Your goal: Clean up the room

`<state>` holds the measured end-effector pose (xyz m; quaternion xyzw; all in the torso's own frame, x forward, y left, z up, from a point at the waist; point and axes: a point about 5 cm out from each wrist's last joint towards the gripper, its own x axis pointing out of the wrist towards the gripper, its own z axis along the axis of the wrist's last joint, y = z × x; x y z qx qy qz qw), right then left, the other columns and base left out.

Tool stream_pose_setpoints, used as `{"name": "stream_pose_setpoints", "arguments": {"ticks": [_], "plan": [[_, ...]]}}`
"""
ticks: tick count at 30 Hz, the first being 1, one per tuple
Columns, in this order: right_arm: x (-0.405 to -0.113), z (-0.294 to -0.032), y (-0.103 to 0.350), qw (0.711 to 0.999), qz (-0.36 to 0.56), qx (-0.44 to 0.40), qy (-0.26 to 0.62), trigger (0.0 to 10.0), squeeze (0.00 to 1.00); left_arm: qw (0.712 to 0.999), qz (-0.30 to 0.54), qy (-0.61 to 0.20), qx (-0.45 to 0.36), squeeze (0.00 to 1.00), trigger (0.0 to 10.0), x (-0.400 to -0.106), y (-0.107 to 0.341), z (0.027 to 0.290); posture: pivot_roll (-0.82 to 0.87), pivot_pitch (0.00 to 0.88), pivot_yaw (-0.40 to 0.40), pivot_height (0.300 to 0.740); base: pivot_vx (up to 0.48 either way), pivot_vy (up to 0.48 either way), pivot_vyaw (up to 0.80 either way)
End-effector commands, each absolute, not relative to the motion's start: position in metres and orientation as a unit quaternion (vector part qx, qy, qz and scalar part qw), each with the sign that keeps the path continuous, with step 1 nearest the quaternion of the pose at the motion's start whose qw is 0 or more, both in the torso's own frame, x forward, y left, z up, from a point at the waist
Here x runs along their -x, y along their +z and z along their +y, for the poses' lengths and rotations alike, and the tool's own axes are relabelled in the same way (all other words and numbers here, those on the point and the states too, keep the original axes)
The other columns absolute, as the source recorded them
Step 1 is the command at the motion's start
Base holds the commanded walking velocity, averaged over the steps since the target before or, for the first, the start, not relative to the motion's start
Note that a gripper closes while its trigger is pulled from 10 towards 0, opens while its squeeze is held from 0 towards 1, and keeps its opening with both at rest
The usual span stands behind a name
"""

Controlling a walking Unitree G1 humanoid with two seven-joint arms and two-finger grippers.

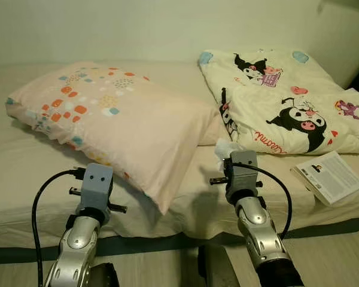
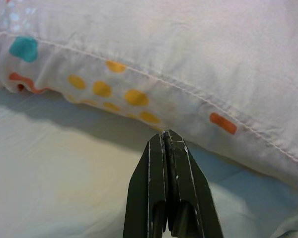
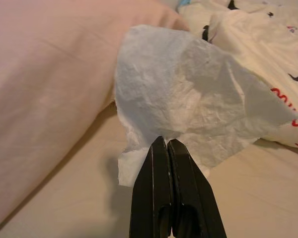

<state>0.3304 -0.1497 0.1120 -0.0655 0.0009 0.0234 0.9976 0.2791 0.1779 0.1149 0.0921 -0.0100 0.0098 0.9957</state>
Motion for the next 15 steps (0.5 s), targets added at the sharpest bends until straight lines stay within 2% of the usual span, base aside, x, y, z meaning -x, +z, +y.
{"name": "stream_pose_setpoints", "arguments": {"ticks": [1, 15], "plan": [[-0.3270, -0.1452, 0.1075, 0.997, 0.015, 0.067, 0.035, 10.0, 0.00, 0.996, -0.003, 0.017, -0.093, 0.00, 10.0, -0.2769, 0.1093, 0.1794, -0.03, 0.099, -0.058, 0.576, 0.000, 0.000, 0.00], [-0.3257, -0.1417, 0.1106, 0.996, 0.017, 0.074, 0.054, 10.0, 0.00, 0.996, -0.005, 0.019, -0.089, 0.00, 10.0, -0.2783, 0.1081, 0.1784, -0.04, 0.103, -0.064, 0.617, 0.000, 0.000, 0.00]]}}
